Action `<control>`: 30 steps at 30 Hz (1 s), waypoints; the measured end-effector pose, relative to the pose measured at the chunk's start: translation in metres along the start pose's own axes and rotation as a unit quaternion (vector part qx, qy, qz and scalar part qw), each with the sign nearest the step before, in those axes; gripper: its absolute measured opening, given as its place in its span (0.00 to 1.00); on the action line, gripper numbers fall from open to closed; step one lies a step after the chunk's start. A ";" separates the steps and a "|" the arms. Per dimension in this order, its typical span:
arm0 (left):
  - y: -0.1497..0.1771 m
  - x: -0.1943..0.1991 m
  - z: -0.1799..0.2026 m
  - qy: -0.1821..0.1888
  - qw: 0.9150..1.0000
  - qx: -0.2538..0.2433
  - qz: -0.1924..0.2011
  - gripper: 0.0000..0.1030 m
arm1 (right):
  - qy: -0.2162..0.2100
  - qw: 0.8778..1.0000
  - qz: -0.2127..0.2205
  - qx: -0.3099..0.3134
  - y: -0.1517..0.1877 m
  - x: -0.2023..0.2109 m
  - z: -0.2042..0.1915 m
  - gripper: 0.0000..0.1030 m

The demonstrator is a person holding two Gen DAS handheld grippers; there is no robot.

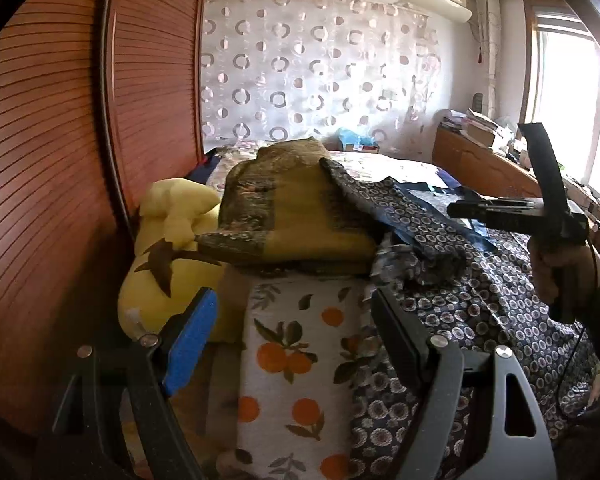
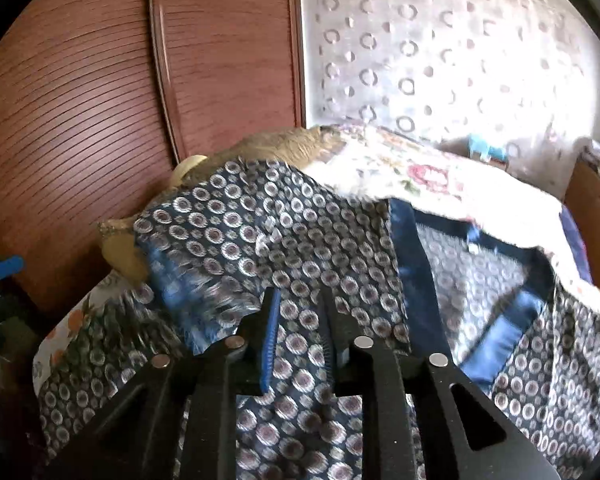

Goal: Fold small clothes

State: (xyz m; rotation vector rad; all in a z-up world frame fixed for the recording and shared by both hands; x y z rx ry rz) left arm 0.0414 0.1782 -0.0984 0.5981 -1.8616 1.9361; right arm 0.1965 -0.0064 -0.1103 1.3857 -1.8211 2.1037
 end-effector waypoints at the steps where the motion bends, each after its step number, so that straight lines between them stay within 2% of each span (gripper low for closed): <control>1: -0.001 -0.002 0.002 0.001 1.000 -0.003 -0.002 0.77 | -0.005 1.000 -0.002 -0.002 0.002 0.000 0.002 0.29; 2: -0.001 -0.003 0.003 0.001 1.000 -0.004 -0.003 0.77 | -0.011 1.000 0.001 -0.002 0.003 0.002 0.002 0.40; 3: -0.002 -0.004 0.004 0.000 1.000 -0.006 -0.004 0.77 | -0.015 1.000 0.006 0.000 0.003 0.003 0.000 0.44; 9: -0.001 -0.004 0.007 0.005 1.000 -0.007 -0.004 0.77 | -0.074 0.996 0.006 0.045 -0.002 -0.006 -0.034 0.44; 13: 0.000 -0.006 0.007 0.008 1.000 -0.008 -0.007 0.77 | -0.111 0.990 -0.017 0.085 -0.002 -0.025 -0.065 0.44; 15: 0.000 -0.006 0.008 0.011 1.000 -0.009 -0.008 0.77 | -0.114 0.988 -0.031 0.104 -0.003 -0.041 -0.077 0.44; 17: 0.001 -0.007 0.009 0.011 1.000 -0.009 -0.010 0.77 | -0.106 0.987 -0.038 0.118 -0.005 -0.052 -0.084 0.44; 18: 0.002 -0.007 0.010 0.012 1.000 -0.009 -0.010 0.77 | -0.097 0.987 -0.039 0.118 -0.008 -0.059 -0.086 0.39; 19: 0.002 -0.007 0.010 0.013 1.000 -0.008 -0.011 0.77 | -0.092 0.988 -0.038 0.114 -0.011 -0.061 -0.083 0.32; 20: 0.003 -0.007 0.010 0.014 1.000 -0.008 -0.011 0.77 | -0.095 0.989 -0.036 0.105 -0.015 -0.063 -0.080 0.18; 21: 0.003 -0.007 0.010 0.014 1.000 -0.008 -0.012 0.77 | -0.098 0.990 -0.032 0.095 -0.019 -0.063 -0.074 0.09; 25: 0.003 -0.008 0.012 0.017 1.000 -0.008 -0.013 0.77 | -0.076 0.995 -0.007 0.063 -0.034 -0.052 -0.052 0.05; 29: 0.004 -0.011 0.015 0.019 1.000 -0.007 -0.016 0.77 | -0.014 1.000 0.012 0.012 -0.045 -0.048 -0.008 0.05; 30: 0.003 -0.012 0.017 0.020 1.000 -0.008 -0.016 0.77 | -0.002 1.000 0.011 0.005 -0.046 -0.047 0.002 0.11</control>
Point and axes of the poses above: each gripper's, at about its wrist camera, not at the fingertips, and x roughly against the way its jaws point, z to its right, y to its underside, the point moved 7 cm from there along -x, roughly the way its jaws point, and after that the axes turned 3 degrees about -x, right-handed, at the moved point
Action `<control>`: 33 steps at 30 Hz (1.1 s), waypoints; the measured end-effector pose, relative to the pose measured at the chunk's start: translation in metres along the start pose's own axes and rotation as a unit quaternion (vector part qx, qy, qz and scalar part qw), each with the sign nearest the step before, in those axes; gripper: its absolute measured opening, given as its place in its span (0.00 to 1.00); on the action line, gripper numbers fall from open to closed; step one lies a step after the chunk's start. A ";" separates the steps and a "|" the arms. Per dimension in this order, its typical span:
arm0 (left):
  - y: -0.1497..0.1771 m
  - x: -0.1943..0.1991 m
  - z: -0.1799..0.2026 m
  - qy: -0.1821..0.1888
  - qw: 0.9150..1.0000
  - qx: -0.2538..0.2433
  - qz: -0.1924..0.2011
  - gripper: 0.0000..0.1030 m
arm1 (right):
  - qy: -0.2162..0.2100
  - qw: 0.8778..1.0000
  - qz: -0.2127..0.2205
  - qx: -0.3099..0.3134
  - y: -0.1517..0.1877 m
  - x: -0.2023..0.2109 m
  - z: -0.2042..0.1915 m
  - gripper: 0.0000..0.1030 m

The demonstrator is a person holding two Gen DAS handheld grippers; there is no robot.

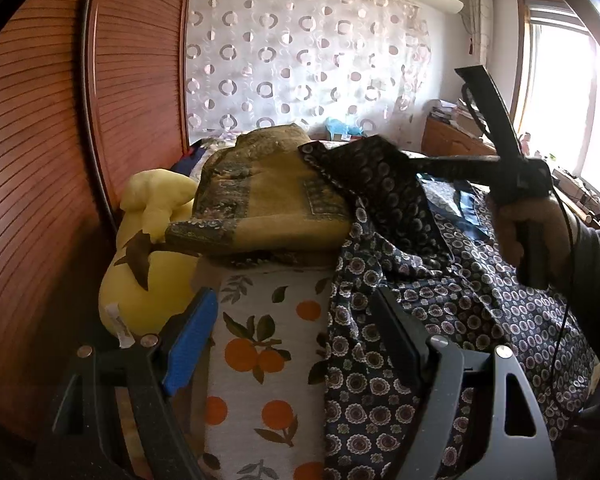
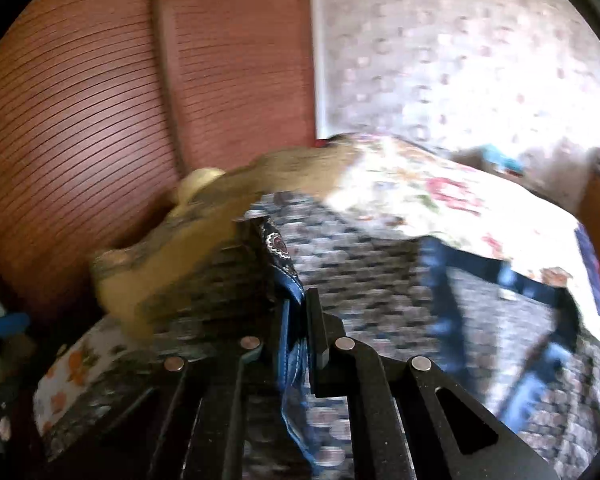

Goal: Fold small clothes

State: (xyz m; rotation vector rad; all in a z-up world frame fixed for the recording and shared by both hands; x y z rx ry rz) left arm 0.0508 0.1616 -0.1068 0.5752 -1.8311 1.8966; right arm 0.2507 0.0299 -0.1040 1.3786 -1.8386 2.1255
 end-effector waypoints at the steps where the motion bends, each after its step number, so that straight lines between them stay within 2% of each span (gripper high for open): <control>1: -0.001 -0.001 0.002 0.001 1.000 -0.001 0.000 0.77 | 0.010 1.000 0.000 -0.007 0.000 0.002 0.009 0.15; 3: -0.002 -0.005 0.005 0.003 1.000 -0.002 0.000 0.77 | 0.010 1.000 0.007 -0.025 0.000 0.010 0.024 0.40; 5: -0.004 -0.008 0.009 0.006 1.000 -0.001 0.000 0.77 | 0.011 0.999 0.013 -0.039 -0.001 0.018 0.037 0.41; 9: -0.008 -0.016 0.019 0.017 1.000 0.003 0.001 0.77 | 0.018 0.999 0.015 -0.029 0.005 0.035 0.049 0.52; 14: -0.010 -0.020 0.032 0.026 1.000 -0.007 -0.001 0.77 | 0.031 0.999 0.013 -0.019 0.031 0.063 0.057 0.55; 21: -0.013 -0.022 0.054 0.036 0.999 -0.020 -0.001 0.77 | 0.074 0.996 0.017 -0.040 0.081 0.126 0.101 0.55; 25: -0.017 -0.026 0.074 0.051 0.998 -0.029 -0.001 0.77 | 0.107 0.991 0.024 -0.075 0.103 0.159 0.130 0.55; 33: -0.028 -0.042 0.123 0.086 0.994 -0.071 -0.007 0.77 | 0.155 0.981 0.029 -0.110 0.142 0.217 0.163 0.55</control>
Point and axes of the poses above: each gripper's, at about its wrist camera, not at the fingertips, and x roughly against the way its jaws point, z to its right, y to its underside, the point moved 7 cm from there along -x, roughly the way its jaws point, and after that the axes turned 3 degrees about -x, right-handed, at the moved point
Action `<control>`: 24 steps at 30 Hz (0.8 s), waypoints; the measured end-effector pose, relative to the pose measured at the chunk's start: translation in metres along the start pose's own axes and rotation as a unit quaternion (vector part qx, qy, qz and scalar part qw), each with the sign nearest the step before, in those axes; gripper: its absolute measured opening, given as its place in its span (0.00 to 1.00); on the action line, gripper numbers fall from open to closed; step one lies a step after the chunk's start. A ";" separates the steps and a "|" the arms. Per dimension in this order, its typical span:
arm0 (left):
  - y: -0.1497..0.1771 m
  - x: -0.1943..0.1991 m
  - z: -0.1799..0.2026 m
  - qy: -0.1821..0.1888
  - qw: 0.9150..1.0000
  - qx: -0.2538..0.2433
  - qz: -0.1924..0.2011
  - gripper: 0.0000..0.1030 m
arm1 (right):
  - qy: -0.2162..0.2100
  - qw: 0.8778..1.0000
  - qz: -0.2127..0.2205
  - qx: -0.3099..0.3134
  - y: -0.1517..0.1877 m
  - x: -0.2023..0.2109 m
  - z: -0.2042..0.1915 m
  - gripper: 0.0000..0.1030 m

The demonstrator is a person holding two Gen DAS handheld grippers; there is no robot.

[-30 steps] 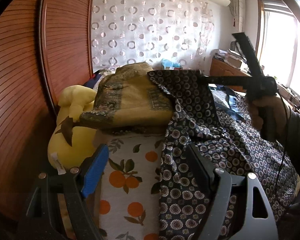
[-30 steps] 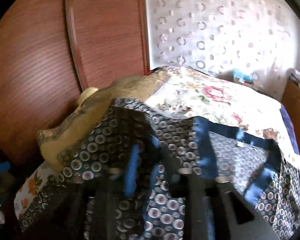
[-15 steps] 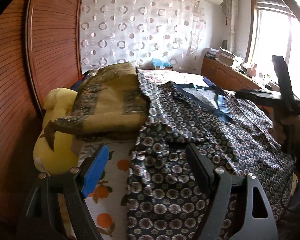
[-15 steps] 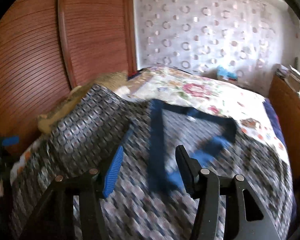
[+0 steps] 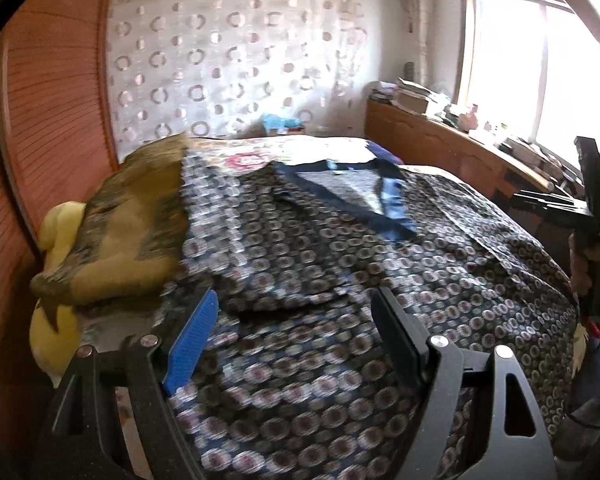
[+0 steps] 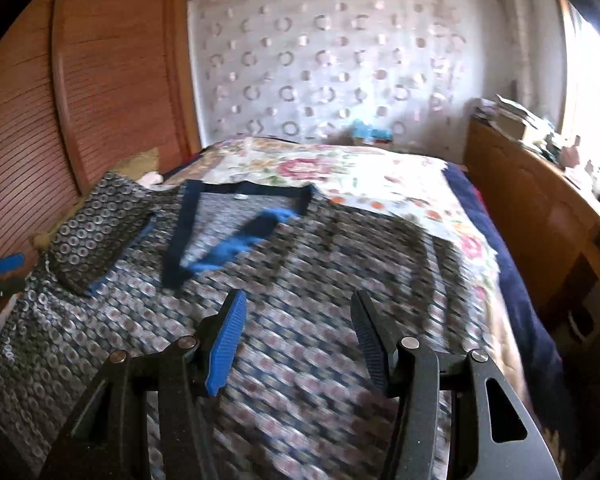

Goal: Fold small clothes

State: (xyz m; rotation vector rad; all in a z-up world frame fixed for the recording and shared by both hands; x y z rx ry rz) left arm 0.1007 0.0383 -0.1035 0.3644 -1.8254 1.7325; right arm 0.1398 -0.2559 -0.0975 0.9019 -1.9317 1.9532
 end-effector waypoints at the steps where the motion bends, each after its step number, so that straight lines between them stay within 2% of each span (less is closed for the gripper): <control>1: -0.002 -0.002 0.006 0.006 1.000 -0.004 0.000 0.77 | 0.007 1.000 -0.002 -0.004 0.004 0.003 0.006 0.55; 9: -0.012 -0.022 0.056 0.046 0.998 -0.038 -0.012 0.77 | 0.073 0.994 -0.058 -0.051 0.043 0.012 0.080 0.55; 12: -0.014 -0.029 0.071 0.057 0.997 -0.046 -0.018 0.77 | 0.085 0.990 -0.083 -0.076 0.057 0.011 0.103 0.55; 17: -0.007 -0.044 0.091 0.071 0.995 -0.059 -0.045 0.77 | 0.066 0.985 -0.106 -0.119 0.058 0.011 0.131 0.55; 20: -0.001 -0.055 0.099 0.068 0.993 -0.067 -0.065 0.77 | 0.055 0.985 -0.111 -0.123 0.057 0.010 0.131 0.54; 22: 0.001 -0.058 0.100 0.067 0.993 -0.067 -0.072 0.77 | 0.043 0.985 -0.110 -0.124 0.055 0.012 0.130 0.47; 24: 0.001 -0.060 0.101 0.067 0.993 -0.066 -0.075 0.77 | 0.025 0.986 -0.107 -0.129 0.055 0.013 0.134 0.32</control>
Point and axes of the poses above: each gripper's, at about its wrist camera, not at the fingertips, and x roughly against the way its jaws point, z to its right, y to its underside, the point moved 7 cm from there along -x, roughly the way its jaws point, and after that the axes turned 3 degrees about -x, right-handed, at the moved point
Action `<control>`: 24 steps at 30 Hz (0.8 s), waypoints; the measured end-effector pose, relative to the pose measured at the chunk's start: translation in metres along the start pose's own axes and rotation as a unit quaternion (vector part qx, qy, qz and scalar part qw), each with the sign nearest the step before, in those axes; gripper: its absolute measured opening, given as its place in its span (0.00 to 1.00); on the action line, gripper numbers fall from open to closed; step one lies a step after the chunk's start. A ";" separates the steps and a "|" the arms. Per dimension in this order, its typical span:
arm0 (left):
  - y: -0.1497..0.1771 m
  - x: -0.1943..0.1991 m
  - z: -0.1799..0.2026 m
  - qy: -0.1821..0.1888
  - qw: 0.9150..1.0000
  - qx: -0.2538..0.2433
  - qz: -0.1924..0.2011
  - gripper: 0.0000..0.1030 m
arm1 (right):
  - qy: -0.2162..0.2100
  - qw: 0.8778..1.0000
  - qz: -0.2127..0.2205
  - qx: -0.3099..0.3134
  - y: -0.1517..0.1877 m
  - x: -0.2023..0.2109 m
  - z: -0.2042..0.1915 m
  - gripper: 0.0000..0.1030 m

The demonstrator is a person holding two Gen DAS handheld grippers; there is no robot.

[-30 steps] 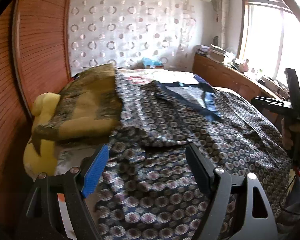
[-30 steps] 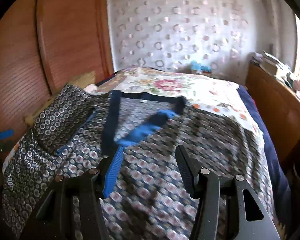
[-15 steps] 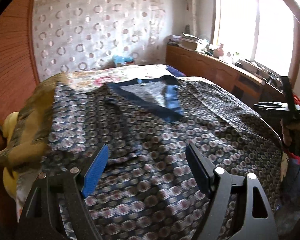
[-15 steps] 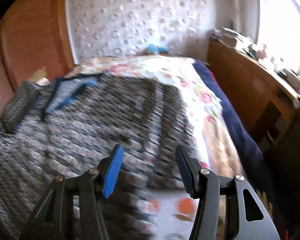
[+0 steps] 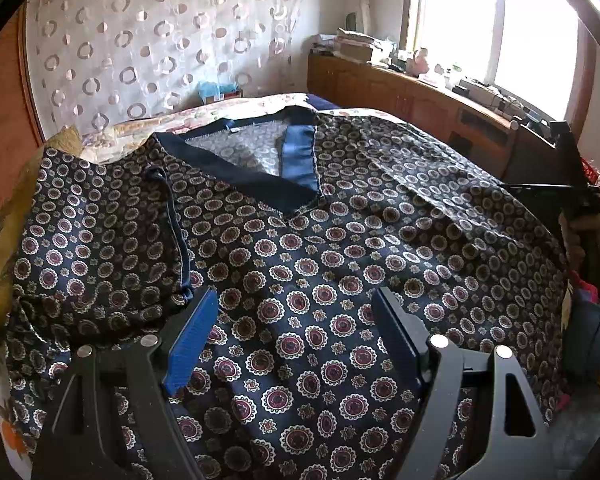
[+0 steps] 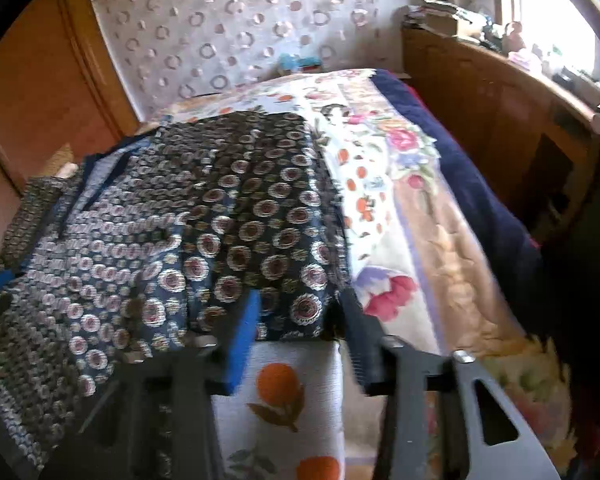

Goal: Fold small clothes

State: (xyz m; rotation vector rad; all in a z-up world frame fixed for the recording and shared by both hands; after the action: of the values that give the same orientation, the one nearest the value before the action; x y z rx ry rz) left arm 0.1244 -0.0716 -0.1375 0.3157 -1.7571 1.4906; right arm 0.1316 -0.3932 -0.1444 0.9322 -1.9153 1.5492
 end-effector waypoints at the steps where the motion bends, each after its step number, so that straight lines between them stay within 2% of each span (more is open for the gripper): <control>1: 0.000 0.000 0.000 0.000 1.000 0.001 0.000 0.77 | 0.005 1.000 0.003 0.002 0.000 0.002 0.001 0.30; 6: 0.002 0.000 0.001 0.002 1.000 0.003 0.001 0.77 | 0.025 0.999 0.016 0.018 0.002 0.002 0.007 0.07; 8: 0.003 -0.001 0.001 0.003 1.000 0.005 0.001 0.77 | 0.025 0.999 0.024 0.027 0.000 0.002 0.004 0.04; 12: 0.002 0.001 0.002 0.005 1.000 0.009 0.009 0.77 | 0.017 0.997 0.060 0.037 -0.009 0.017 -0.009 0.04; 16: 0.004 0.004 0.004 0.004 1.000 0.009 0.013 0.77 | -0.015 0.993 0.095 0.066 -0.018 0.037 -0.047 0.04; 19: 0.005 0.001 0.003 0.001 1.000 0.009 0.008 0.77 | -0.026 0.991 0.091 0.097 -0.012 0.037 -0.077 0.04; 24: 0.004 0.002 0.004 -0.002 1.000 0.008 0.013 0.77 | -0.054 0.990 0.052 0.117 0.014 0.018 -0.115 0.04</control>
State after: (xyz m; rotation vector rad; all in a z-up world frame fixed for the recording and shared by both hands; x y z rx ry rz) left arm 0.1189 -0.0732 -0.1394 0.3055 -1.7579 1.5238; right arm 0.1047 -0.2831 -0.1136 1.0484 -1.9108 1.8509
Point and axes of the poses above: each gripper's, at about its wrist camera, not at the fingertips, and x roughly against the way its jaws point, z to its right, y to its underside, the point moved 7 cm from there along -x, roughly the way its jaws point, and after that the axes turned 3 degrees about -x, right-handed, at the moved point
